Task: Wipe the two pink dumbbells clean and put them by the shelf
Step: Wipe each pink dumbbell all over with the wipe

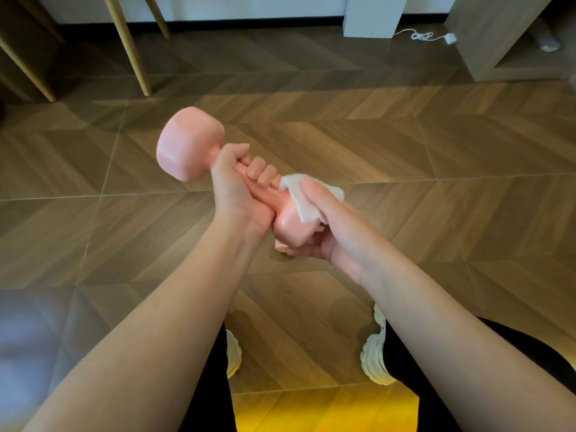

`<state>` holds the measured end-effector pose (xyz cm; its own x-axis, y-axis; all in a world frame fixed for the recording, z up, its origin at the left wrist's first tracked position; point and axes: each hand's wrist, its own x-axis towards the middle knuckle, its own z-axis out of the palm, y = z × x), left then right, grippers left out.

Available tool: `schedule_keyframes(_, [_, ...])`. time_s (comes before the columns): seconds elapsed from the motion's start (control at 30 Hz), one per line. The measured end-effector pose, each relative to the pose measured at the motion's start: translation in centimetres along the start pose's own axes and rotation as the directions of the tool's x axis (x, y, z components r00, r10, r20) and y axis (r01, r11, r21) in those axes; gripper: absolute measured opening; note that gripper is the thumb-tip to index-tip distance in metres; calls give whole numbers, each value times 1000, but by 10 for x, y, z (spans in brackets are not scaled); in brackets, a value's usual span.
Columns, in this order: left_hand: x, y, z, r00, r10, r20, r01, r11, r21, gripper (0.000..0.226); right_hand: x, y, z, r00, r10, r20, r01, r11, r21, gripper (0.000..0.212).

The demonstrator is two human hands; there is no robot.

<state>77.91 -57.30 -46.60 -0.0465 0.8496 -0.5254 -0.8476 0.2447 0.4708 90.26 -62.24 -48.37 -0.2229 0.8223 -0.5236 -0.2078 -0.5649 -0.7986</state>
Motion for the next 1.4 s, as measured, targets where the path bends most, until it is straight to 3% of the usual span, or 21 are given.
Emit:
schedule_keyframes(0.07, [0,0,2,1000,-1,6,1,1000,1,33,0,-3,-1,1000,7,-15,-6,999,43,41])
schedule_keyframes(0.23, [3,3,0,1000,15,6,-15,1000,5,32,-2,-5,-15,980,8,200,-30,994,108,55])
schedule_keyframes(0.33, [0,-1,0,1000,-2,8,2,1000,20,33,-2,2,-10,994,11,113,-16,999,47,61])
schedule_keyframes(0.43, [-1,-5,1,1000,-14,4,14,1000,22,35,-1,3,-1,1000,26,-6,-26,1000,2,42])
schedule_keyframes(0.53, [0,-6,2,1000,-8,10,8,999,48,33,2,-1,-3,991,118,-57,-108,982,158,45])
schedule_keyframes(0.7, [0,-4,0,999,-6,34,4,998,68,33,-3,1,-17,979,115,167,-168,921,351,41])
schedule_keyframes(0.83, [-1,-2,-1,996,-6,88,-3,995,103,32,-4,6,-18,969,88,232,-167,922,348,39])
schedule_keyframes(0.93, [-3,-2,-1,993,-13,120,2,995,95,33,-1,5,-13,947,204,246,-280,902,329,63])
schedule_keyframes(1.0, [-4,-3,0,993,-7,121,-7,994,114,33,1,4,-9,929,265,259,-343,879,330,66])
schedule_keyframes(1.13, [-1,-5,0,999,-1,33,-2,997,82,31,3,3,-12,964,148,222,-211,932,296,47])
schedule_keyframes(1.27, [3,-5,-3,995,16,-100,-14,1000,19,31,1,8,-18,981,-7,195,-27,985,172,67])
schedule_keyframes(1.4, [8,-3,-7,992,11,-124,-6,999,41,30,0,11,-7,997,-15,72,10,998,59,59])
